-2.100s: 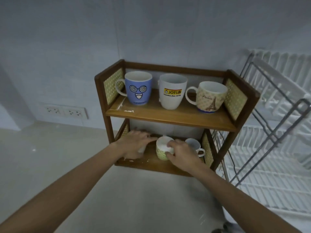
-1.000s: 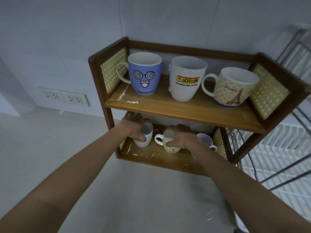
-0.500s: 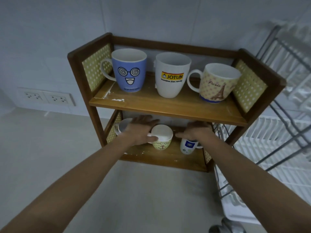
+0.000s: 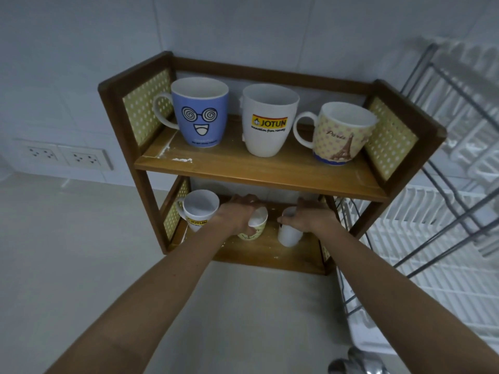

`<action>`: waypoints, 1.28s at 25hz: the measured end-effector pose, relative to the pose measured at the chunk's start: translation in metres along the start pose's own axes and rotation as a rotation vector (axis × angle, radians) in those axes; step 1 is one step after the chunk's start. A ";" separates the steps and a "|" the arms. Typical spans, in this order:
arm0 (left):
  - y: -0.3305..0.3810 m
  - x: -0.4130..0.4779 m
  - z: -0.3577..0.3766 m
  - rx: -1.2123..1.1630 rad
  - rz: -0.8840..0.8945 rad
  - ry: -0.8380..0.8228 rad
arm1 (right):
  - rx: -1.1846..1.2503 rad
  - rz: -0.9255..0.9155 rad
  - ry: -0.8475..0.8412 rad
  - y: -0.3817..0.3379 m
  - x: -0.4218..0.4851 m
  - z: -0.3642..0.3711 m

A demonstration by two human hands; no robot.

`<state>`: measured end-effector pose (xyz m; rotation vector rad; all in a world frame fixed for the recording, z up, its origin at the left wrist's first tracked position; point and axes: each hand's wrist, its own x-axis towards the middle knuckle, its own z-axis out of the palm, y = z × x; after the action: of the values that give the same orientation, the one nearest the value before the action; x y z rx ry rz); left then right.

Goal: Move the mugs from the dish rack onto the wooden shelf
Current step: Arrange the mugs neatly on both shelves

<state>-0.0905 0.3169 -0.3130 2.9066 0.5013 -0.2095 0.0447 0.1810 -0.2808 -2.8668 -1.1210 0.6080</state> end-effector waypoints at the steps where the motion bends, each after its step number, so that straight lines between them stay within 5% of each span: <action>1: 0.000 0.000 0.000 -0.009 -0.004 -0.003 | -0.036 0.003 -0.013 0.001 0.000 0.002; 11: 0.002 0.002 0.001 -0.024 -0.015 0.010 | -0.062 -0.348 -0.033 0.000 0.000 -0.001; 27: -0.001 0.005 0.004 0.001 -0.024 -0.042 | -0.057 -0.308 -0.021 0.012 0.000 0.005; 29: 0.008 -0.012 0.014 0.054 -0.076 0.033 | 0.013 -0.242 0.010 0.008 -0.017 0.009; 32: 0.045 -0.071 0.061 -0.119 -0.107 0.309 | 0.341 -0.278 0.270 0.008 -0.069 0.041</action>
<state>-0.1472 0.2403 -0.3529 2.8079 0.6915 0.2515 -0.0109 0.1247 -0.2958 -2.3651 -1.2058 0.3451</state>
